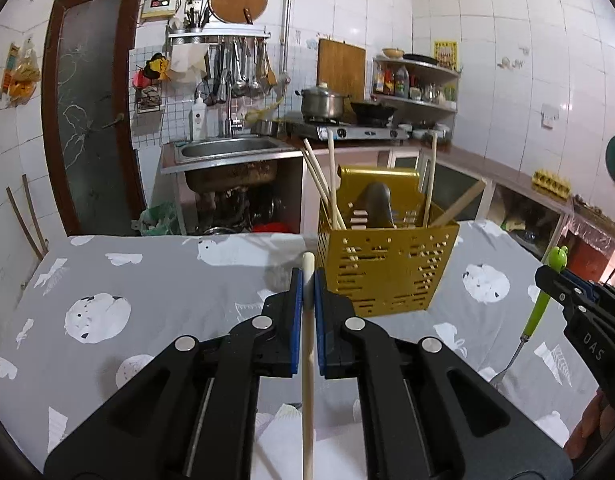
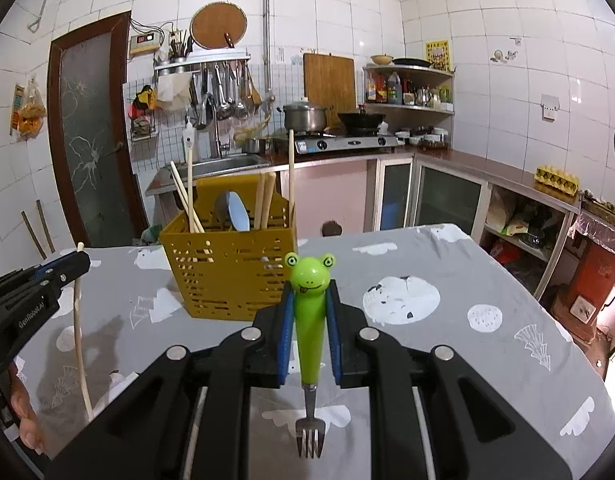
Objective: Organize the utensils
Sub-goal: 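Carry the frog fork over the yellow holder while the left tool carries its chopstick there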
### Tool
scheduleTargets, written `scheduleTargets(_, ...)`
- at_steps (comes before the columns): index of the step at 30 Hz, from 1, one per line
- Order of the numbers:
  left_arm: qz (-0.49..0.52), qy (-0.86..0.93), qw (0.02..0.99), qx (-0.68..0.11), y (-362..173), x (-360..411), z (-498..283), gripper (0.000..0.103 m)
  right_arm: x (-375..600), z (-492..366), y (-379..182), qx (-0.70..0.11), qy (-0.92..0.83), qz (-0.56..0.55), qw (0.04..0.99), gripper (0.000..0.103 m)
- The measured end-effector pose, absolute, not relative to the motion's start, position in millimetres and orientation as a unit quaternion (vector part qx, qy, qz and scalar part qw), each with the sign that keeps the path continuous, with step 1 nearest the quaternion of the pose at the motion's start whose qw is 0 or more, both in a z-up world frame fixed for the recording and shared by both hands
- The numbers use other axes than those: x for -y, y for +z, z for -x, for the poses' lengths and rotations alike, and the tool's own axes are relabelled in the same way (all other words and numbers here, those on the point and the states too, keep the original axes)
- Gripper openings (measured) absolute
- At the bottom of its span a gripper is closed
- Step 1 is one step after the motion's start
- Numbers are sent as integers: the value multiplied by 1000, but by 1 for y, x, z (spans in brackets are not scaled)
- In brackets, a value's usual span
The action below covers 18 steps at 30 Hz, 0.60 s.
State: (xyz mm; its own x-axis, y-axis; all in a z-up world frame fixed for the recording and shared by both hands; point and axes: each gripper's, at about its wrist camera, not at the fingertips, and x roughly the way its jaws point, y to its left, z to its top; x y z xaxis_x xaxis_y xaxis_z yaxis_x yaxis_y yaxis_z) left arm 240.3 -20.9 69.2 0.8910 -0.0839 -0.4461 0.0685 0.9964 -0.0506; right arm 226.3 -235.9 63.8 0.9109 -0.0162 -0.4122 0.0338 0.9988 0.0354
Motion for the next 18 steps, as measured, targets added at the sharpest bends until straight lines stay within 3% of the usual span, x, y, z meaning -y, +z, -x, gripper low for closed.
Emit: scheduleTargets(18,43,-52,981,-184,94,3,-236,5,243,-227,78,-179,-7,-32,983,16)
